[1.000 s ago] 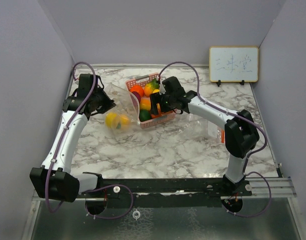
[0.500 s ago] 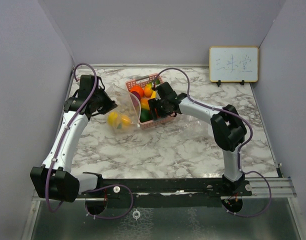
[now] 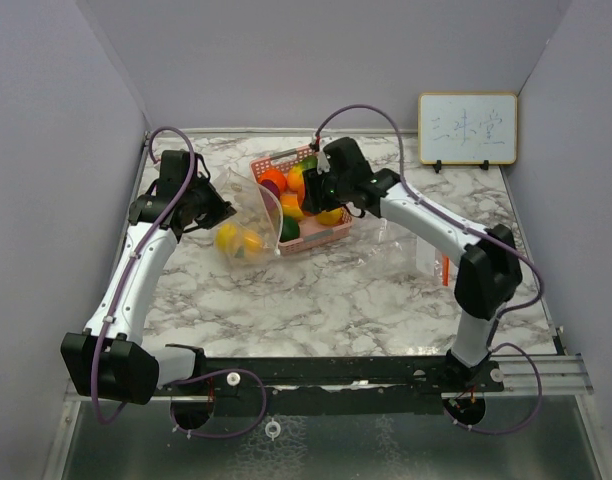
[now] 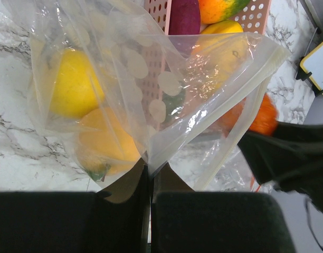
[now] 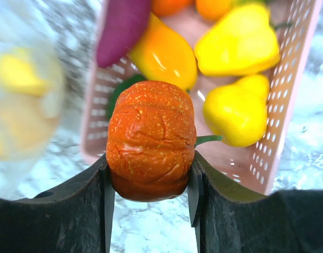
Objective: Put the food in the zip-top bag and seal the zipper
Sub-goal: Pick up the fake vegetable from the bin, then place the fake vegetable in the zipper food storage bag.
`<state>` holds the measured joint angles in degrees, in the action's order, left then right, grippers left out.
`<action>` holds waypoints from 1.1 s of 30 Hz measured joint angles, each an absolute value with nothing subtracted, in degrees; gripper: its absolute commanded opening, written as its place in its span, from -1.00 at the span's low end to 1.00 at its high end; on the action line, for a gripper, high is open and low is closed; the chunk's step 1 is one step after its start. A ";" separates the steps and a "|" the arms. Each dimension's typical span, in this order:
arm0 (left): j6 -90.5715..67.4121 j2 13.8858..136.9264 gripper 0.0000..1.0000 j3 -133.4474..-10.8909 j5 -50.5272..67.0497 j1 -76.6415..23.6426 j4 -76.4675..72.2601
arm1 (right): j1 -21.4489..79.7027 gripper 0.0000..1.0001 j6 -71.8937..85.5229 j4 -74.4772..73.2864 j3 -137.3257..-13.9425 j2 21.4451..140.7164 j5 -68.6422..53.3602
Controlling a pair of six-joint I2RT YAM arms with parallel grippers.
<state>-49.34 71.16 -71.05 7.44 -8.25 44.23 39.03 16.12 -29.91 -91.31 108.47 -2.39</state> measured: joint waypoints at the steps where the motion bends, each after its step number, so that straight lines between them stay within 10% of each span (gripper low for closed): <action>1: -49.36 71.16 -1.00 -71.05 7.49 -8.25 44.21 | 39.03 -0.61 15.84 -29.78 -91.33 106.00 -3.16; 15: -50.72 71.68 -1.00 -71.05 9.74 -8.25 43.09 | 43.18 -0.43 13.85 -18.94 -88.16 92.38 -22.00; 26: -52.38 71.70 -1.00 -70.17 11.84 -8.25 41.65 | 45.21 0.98 13.63 -19.77 -93.82 104.16 -19.70; 33: -53.30 71.79 -1.00 -69.17 12.49 -8.25 41.10 | 45.06 1.00 12.58 -19.99 -94.59 102.17 -13.34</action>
